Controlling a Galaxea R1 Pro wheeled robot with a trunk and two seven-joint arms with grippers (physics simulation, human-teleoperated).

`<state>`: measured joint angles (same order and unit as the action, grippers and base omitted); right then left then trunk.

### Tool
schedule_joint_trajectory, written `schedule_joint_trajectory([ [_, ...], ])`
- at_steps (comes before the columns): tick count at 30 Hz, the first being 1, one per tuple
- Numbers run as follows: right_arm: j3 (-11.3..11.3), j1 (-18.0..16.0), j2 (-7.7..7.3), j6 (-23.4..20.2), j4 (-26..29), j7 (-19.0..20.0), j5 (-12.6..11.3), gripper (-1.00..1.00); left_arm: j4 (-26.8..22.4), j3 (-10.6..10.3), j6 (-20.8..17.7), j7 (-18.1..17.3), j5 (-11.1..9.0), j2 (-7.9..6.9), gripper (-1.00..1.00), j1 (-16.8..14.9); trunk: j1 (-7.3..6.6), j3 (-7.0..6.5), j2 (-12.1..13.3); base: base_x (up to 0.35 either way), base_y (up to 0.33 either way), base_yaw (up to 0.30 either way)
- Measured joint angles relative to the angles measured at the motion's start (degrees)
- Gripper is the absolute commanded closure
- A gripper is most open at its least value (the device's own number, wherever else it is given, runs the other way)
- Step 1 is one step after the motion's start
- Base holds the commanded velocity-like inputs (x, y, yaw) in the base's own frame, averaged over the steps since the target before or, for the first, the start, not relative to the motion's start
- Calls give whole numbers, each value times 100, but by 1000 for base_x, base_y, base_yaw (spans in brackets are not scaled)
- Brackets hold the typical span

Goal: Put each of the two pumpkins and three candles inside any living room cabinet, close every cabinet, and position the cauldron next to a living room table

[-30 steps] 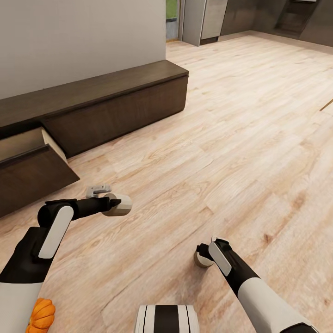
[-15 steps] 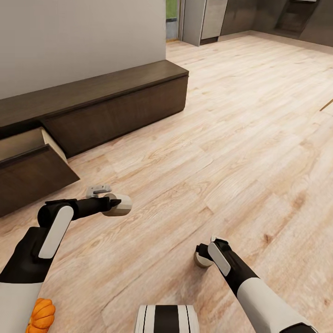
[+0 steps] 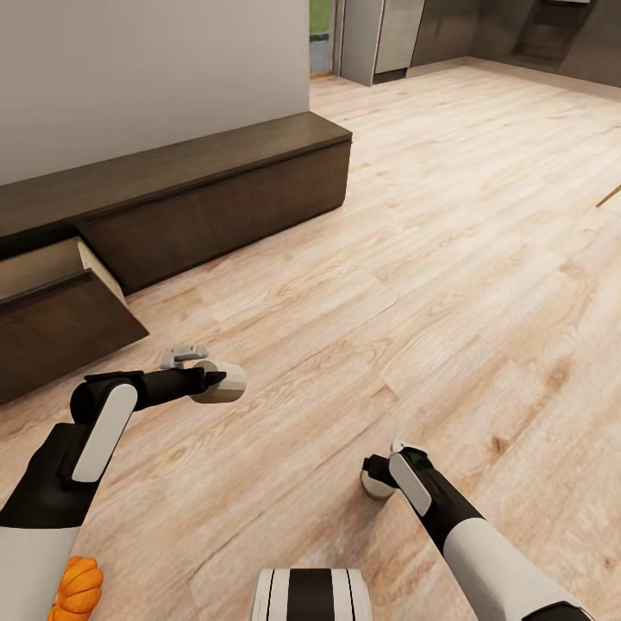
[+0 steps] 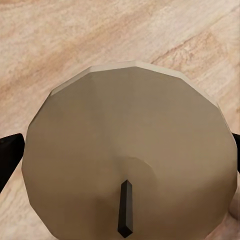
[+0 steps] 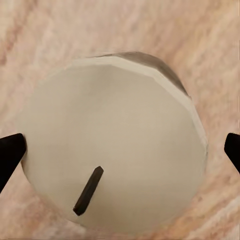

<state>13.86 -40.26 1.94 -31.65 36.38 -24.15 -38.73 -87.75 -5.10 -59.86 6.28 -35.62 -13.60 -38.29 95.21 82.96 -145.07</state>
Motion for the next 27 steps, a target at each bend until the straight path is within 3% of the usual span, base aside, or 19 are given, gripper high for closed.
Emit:
schedule_joint_trajectory([
  [21, 0, 0, -4, -1, -21, 59, -19, -100, -11, 0, 0, 0, 1, 6, 100, 0, 0, 0, 0, 0, 0, 0],
  [27, -5, 3, -6, -26, -61, 55, 57, -100, -10, 0, 0, 2, 1, 9, 100, 0, -6, -66, 5, 0, 0, 0],
])
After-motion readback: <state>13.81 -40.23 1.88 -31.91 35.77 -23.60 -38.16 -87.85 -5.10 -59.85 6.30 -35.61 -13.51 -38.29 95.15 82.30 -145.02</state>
